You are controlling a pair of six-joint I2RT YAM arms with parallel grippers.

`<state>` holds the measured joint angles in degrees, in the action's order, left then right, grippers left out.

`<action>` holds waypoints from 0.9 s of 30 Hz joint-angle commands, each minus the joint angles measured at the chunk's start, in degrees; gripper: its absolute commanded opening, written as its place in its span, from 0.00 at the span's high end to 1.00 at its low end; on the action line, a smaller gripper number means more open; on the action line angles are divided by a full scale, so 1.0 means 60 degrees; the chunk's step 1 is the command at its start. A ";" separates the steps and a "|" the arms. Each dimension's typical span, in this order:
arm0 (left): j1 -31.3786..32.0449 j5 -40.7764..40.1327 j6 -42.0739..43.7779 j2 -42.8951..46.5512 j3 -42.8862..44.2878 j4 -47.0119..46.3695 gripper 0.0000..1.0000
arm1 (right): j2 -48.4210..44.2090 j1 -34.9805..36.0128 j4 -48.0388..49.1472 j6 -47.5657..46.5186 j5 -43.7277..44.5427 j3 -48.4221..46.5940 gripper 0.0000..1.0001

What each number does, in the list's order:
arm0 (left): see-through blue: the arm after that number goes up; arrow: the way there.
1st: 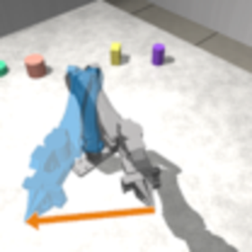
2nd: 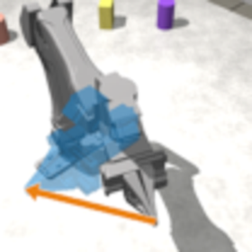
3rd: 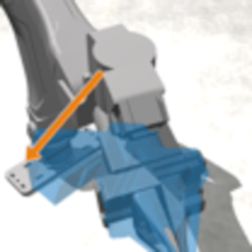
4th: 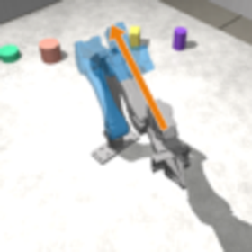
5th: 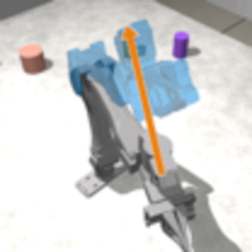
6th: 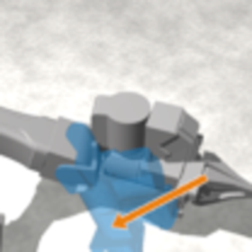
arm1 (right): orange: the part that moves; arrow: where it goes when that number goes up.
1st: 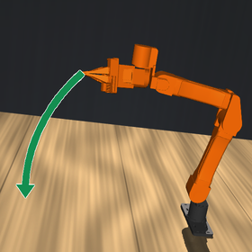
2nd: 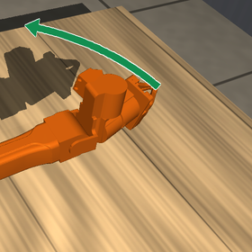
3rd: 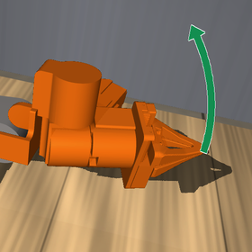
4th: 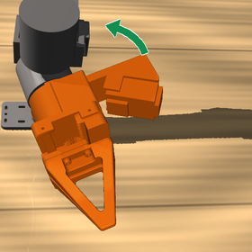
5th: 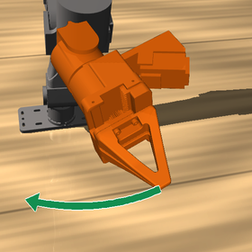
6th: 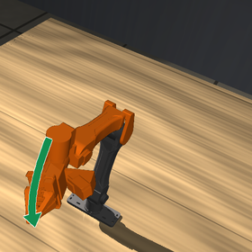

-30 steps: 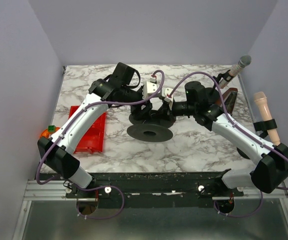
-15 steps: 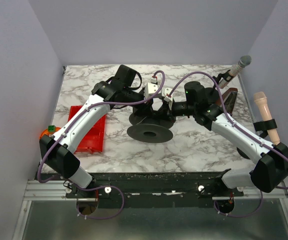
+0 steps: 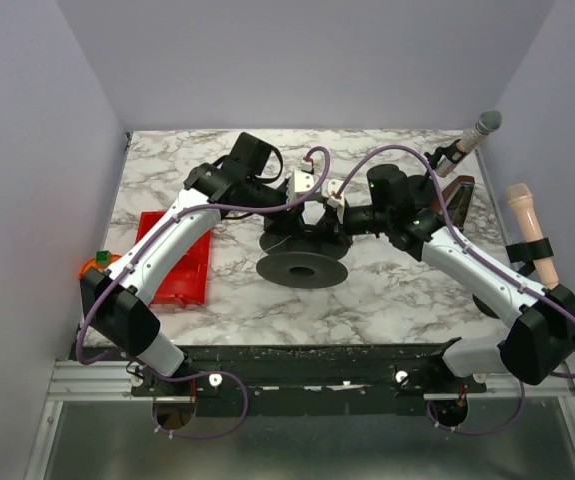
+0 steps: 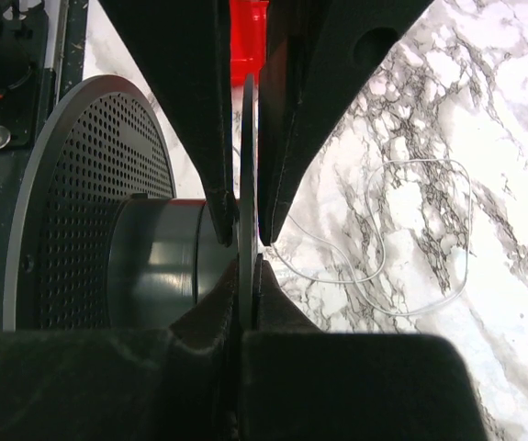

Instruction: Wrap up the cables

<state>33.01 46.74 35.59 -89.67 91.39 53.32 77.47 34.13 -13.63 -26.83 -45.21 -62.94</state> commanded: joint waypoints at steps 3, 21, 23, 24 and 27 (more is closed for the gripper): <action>0.0210 -0.0364 0.0381 -0.0172 -0.1008 0.0210 0.76 | 0.0081 0.0098 0.1114 -0.0157 -0.0697 -0.0219 0.99; 0.0167 0.0310 -0.0115 0.0061 -0.3043 -0.1662 0.62 | 0.0989 0.0083 0.1758 -0.0216 -0.0800 -0.0190 0.99; 0.0152 0.0354 -0.0539 0.0077 -0.3439 -0.2351 0.65 | 0.0975 0.0069 0.1963 -0.0216 -0.0771 -0.0014 0.99; 0.0152 0.0354 -0.0614 0.0062 -0.3556 -0.2484 0.68 | 0.0960 0.0069 0.2080 -0.0216 -0.0727 0.0059 0.99; 0.0123 0.0602 -0.0367 -0.0084 -0.3645 -0.2237 0.69 | 0.0960 0.0068 0.2154 -0.0216 -0.0464 0.0206 0.99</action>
<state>30.76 50.41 31.55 -87.20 73.25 36.32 83.90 33.52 -12.58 -30.26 -47.42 -60.10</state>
